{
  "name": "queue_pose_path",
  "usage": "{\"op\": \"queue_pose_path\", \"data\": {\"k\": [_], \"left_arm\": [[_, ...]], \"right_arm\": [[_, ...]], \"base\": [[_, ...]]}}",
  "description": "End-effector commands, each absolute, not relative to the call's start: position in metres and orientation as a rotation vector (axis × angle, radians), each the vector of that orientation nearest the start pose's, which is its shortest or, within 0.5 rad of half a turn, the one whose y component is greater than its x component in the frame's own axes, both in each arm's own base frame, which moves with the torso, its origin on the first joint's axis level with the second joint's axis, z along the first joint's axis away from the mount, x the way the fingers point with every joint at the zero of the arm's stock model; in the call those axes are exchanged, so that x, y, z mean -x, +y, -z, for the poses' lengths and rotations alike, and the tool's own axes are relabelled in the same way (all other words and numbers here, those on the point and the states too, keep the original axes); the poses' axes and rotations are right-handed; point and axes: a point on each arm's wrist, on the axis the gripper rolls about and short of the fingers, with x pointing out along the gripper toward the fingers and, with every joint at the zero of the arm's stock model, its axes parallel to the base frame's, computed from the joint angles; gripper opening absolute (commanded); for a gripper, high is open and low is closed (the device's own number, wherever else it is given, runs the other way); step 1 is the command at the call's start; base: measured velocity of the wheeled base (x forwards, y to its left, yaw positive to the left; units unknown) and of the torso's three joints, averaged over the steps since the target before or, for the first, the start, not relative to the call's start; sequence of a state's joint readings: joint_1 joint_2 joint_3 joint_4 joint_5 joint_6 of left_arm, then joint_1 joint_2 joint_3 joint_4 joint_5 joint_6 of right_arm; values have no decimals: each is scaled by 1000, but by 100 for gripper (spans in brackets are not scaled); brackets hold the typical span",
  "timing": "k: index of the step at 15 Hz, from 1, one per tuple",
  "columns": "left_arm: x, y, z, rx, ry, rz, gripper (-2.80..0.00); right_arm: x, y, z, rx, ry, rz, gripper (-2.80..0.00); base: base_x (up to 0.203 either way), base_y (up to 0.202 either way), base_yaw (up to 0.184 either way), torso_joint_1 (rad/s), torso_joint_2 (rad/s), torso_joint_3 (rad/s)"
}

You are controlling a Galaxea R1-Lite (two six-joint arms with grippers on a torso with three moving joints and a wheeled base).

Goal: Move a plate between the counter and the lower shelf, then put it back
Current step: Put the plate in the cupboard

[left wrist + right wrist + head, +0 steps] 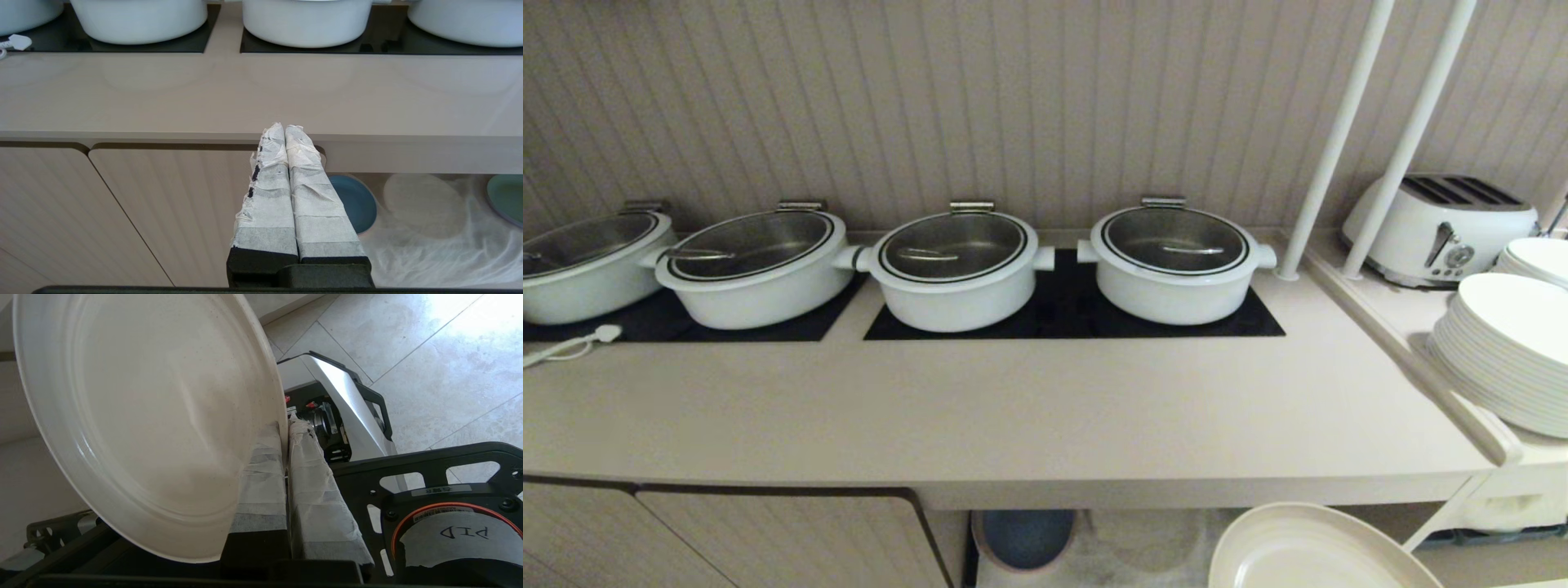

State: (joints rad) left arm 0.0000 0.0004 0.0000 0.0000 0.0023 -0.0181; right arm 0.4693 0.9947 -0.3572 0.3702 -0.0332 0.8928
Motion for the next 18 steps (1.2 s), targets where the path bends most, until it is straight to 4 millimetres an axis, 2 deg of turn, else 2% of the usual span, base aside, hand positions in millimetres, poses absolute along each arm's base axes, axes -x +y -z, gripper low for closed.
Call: {"op": "queue_pose_path", "data": {"k": [1, 12, 18], "left_arm": [[23, 0, -75, 18, 0, -3, -280], [23, 0, -75, 18, 0, -3, -280], [23, 0, -75, 18, 0, -3, -280]], "right_arm": [[-68, 35, -121, -551, 1080, 64, -280], [-69, 37, -121, -566, 1089, 62, -280], [-70, 38, -121, -567, 1088, 63, -280]], "base": [[0, 0, 0, 0, 0, 0], [0, 0, 0, 0, 0, 0], [0, 0, 0, -60, 124, 67]]}}
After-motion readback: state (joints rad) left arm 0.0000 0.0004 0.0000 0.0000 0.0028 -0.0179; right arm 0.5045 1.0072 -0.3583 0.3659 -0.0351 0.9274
